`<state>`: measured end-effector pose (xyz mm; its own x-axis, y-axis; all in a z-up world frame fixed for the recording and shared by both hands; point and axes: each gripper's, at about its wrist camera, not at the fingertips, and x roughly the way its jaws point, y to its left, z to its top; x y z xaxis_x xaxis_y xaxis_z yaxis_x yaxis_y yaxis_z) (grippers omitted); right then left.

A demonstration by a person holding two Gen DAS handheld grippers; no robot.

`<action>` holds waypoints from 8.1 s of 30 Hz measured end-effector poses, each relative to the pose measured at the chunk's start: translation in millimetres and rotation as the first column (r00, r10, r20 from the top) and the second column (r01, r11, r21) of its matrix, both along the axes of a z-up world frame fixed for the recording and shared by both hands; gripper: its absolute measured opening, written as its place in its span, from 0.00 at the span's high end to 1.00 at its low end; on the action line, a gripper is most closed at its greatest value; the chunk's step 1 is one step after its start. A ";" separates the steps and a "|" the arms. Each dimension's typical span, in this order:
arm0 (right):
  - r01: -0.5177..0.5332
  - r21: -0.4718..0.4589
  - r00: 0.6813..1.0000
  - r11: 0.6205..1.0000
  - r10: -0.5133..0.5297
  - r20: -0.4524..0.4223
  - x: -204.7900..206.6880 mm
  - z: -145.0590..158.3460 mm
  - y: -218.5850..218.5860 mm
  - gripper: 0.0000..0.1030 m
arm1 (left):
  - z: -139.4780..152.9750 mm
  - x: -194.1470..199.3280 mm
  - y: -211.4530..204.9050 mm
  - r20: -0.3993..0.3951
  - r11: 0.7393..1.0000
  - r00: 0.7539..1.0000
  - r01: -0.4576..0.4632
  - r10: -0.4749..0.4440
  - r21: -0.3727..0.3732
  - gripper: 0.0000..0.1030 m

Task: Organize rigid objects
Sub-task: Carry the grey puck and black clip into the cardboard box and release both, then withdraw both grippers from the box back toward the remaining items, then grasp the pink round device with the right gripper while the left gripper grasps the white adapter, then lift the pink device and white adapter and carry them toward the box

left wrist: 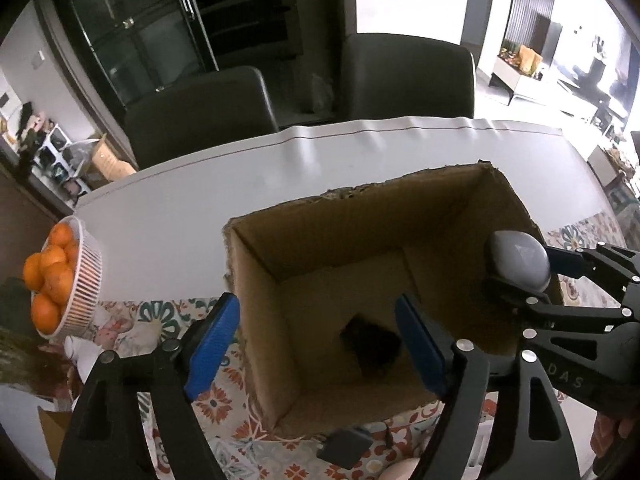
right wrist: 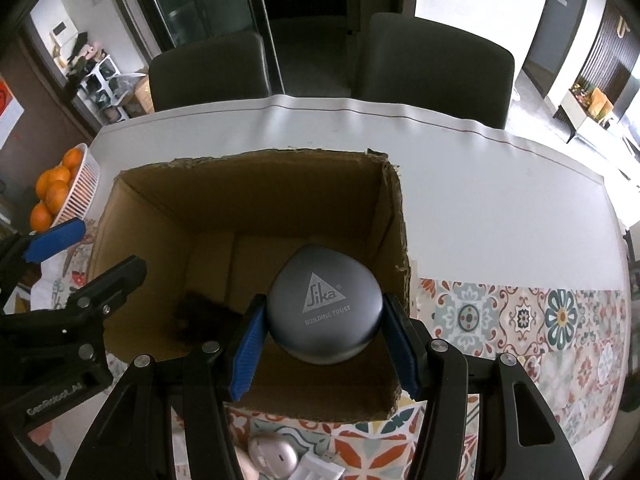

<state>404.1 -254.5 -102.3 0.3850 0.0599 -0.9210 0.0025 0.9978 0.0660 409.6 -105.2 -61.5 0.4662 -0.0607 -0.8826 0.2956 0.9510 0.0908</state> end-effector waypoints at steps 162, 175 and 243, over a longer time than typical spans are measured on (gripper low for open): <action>0.147 -0.098 0.973 0.984 -0.162 -0.165 -226.1 -124.6 67.4 0.27 | -161.1 -183.8 33.1 -0.293 0.919 0.881 0.393 -0.372 0.014 0.42; 0.127 -0.090 0.977 0.988 -0.140 -0.159 -222.8 -126.2 73.7 0.27 | -164.5 -183.8 48.2 -0.282 0.959 0.918 0.278 -0.280 -0.050 0.50; 0.081 -0.022 0.919 0.996 -0.067 0.389 -142.7 83.6 33.6 0.27 | 58.1 -125.6 40.5 0.223 0.976 0.974 0.074 -0.026 -0.206 0.50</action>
